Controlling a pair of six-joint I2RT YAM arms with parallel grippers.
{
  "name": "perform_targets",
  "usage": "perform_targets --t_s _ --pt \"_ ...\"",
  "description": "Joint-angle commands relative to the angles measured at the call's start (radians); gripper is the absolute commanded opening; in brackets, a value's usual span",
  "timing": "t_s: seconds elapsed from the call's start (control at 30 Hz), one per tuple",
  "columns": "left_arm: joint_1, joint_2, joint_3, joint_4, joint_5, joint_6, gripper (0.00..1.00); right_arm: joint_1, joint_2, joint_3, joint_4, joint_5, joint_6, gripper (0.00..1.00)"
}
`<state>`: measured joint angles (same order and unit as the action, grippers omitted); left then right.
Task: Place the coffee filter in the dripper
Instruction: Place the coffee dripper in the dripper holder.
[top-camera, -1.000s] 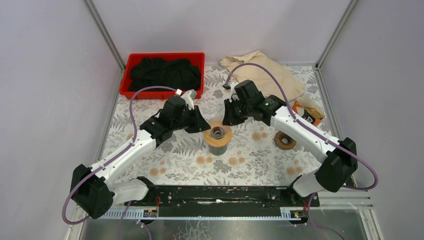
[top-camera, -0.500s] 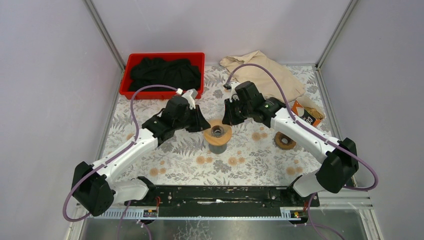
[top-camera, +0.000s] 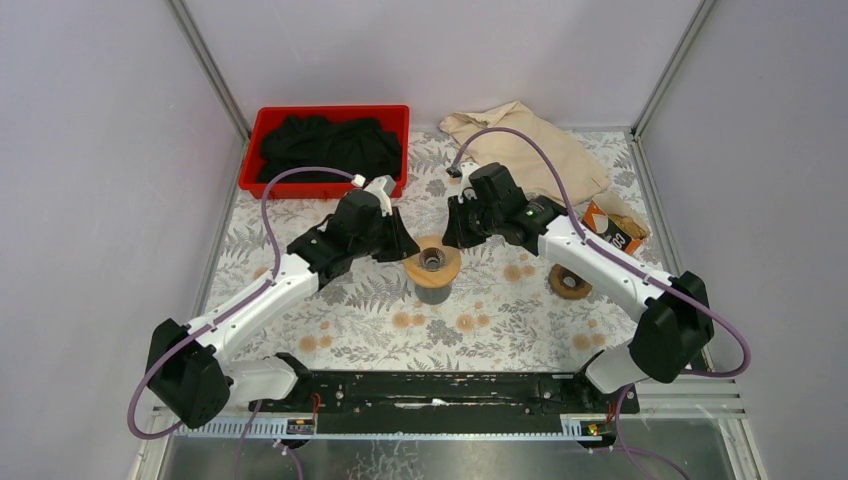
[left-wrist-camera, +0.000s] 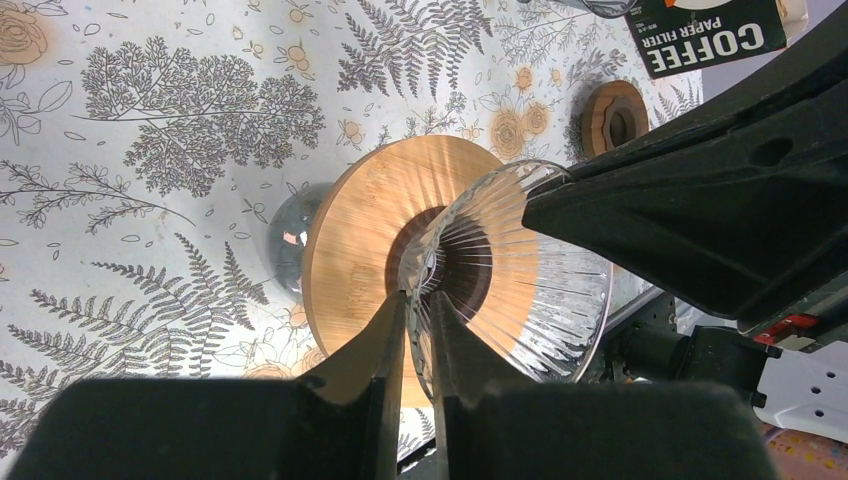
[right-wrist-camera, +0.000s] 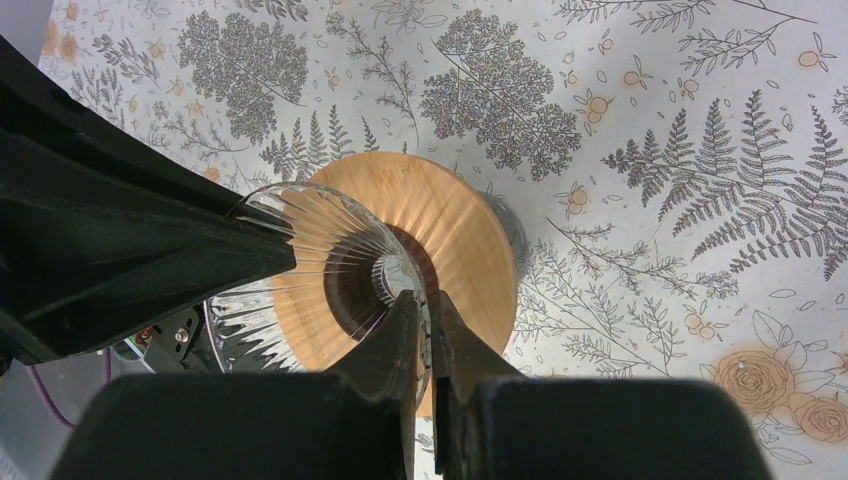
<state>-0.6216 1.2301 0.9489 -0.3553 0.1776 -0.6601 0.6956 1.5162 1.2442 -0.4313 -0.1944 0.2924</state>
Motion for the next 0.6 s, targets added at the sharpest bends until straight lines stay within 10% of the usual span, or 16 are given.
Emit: perform_targets --t_s 0.0,0.57 --pt "-0.038 0.03 -0.004 -0.069 0.022 0.048 0.19 0.021 0.119 -0.081 -0.177 0.017 -0.018 0.0" --pt "-0.037 -0.054 0.041 -0.068 -0.118 0.053 0.35 0.02 0.045 0.109 -0.205 0.004 0.028 0.17"
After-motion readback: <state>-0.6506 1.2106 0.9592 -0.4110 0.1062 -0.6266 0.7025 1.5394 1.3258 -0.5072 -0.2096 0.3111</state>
